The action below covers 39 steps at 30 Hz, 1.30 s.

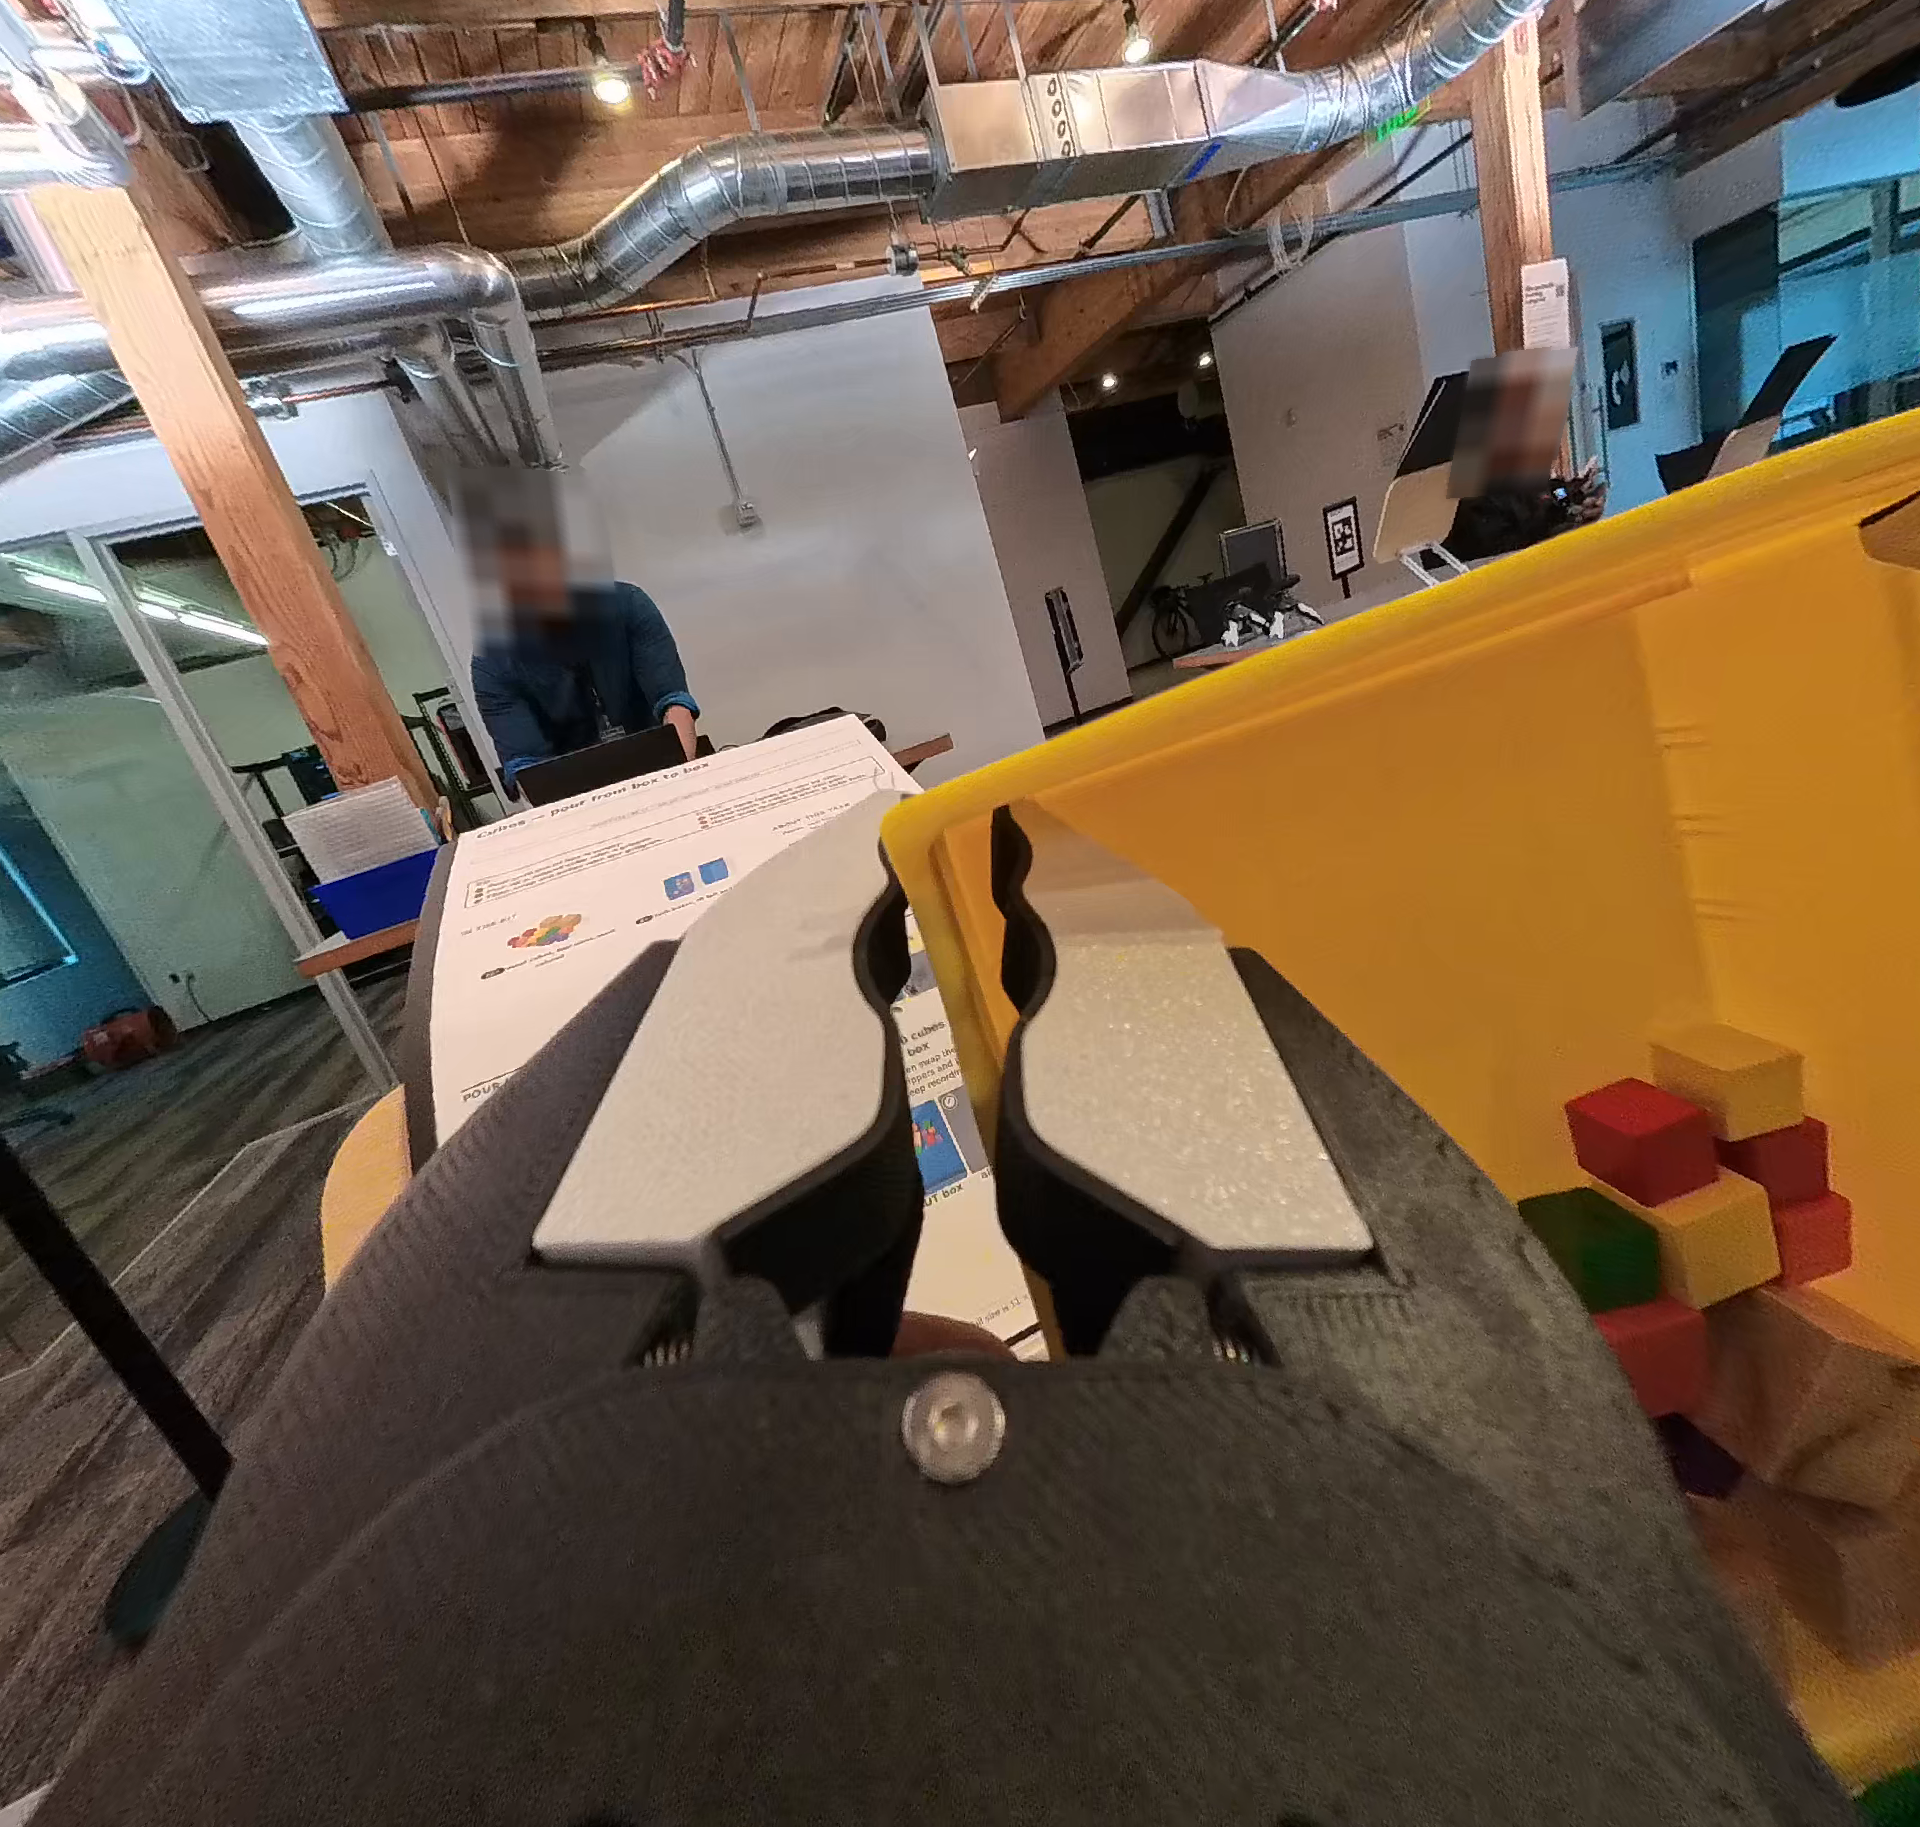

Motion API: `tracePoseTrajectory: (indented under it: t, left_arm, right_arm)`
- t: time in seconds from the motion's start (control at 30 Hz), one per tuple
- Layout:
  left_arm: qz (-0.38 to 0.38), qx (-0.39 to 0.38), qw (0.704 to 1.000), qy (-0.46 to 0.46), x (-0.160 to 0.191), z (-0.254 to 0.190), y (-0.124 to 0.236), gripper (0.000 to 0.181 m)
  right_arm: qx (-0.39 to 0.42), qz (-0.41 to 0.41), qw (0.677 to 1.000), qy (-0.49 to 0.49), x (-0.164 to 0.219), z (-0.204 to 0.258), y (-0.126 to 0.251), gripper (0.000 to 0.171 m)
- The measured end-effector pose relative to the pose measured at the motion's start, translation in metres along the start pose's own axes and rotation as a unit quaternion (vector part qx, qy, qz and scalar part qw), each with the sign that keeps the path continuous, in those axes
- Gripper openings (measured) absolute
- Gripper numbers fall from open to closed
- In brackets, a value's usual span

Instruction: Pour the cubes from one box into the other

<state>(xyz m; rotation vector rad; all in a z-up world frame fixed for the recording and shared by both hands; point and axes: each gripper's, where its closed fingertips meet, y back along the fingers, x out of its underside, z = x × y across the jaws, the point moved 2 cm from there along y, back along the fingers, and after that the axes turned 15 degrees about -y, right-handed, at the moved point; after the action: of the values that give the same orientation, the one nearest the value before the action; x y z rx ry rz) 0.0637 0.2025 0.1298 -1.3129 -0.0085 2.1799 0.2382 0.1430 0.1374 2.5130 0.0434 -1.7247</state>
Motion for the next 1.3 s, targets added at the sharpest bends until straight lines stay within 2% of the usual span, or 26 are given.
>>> tracePoseTrajectory:
  t: [0.43,1.3]
  left_arm:
    - [-0.034,-0.023,0.999,0.006,-0.008,0.003,0.018,0.012]
    - [-0.043,-0.033,0.998,0.029,-0.01,0.003,0.032,0.011]
  right_arm:
    - [0.005,-0.039,0.999,0.009,-0.008,0.009,0.019,0.007]
    - [0.01,-0.06,0.998,0.021,-0.011,0.016,0.032,0.007]
